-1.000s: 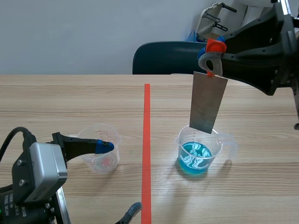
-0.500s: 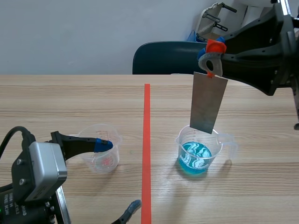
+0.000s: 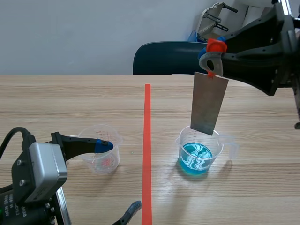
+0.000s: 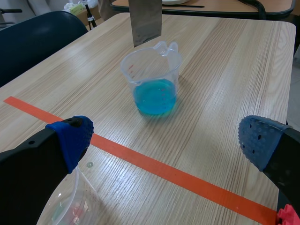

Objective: Do the redox reaction experiment

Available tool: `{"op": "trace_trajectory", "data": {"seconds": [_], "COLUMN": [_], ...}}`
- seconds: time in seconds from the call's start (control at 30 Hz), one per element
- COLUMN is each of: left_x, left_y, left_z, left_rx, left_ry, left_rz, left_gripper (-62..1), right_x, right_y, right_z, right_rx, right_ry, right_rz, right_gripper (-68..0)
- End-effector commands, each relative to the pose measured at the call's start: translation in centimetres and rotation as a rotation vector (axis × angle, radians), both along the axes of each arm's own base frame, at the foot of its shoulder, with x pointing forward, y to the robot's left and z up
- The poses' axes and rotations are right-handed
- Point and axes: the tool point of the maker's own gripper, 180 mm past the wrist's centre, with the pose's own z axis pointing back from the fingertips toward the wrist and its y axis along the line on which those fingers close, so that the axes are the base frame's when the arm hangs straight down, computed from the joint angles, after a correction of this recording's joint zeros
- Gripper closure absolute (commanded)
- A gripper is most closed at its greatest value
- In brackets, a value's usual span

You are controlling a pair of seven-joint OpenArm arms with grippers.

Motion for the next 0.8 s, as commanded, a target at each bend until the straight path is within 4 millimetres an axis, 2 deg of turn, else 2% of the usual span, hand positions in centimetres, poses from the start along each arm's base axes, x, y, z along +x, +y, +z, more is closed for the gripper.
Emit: {"op": "trace_trajectory", "data": {"seconds": [0.0,0.27,0.3,0.43,0.5,0.77], "left_x": [0.1,0.4,0.4,0.5,0.6,2.3], "left_y": [-0.4,-0.2,-0.2,-0.3,-0.3,-0.5], "left_z": [0.7,0.8,0.8,0.9,0.9,4.1], "left_rx": [-0.032,-0.029,-0.030,-0.030,-0.031,-0.136], "left_ry": [-0.012,-0.020,-0.022,-0.025,-0.028,-0.117], "left_rz": [0.003,0.012,0.012,0.010,0.010,0.004], "left_gripper": [-62.3,-62.0,-54.6,-14.9,-2.0,-2.1], "right_x": [0.1,0.2,0.2,0.2,0.2,0.5], "right_y": [0.0,0.0,0.0,0.0,0.0,0.2], "right_z": [1.3,1.2,1.2,1.1,1.2,1.0], "right_rx": [0.018,0.011,0.008,0.008,0.009,0.003], "right_ry": [-0.027,-0.026,-0.025,-0.023,-0.020,-0.022], "right_rz": [0.007,0.004,0.003,0.002,0.000,-0.010], "right_gripper": [-0.6,-0.6,-0.6,-0.6,-0.6,-0.6]}}
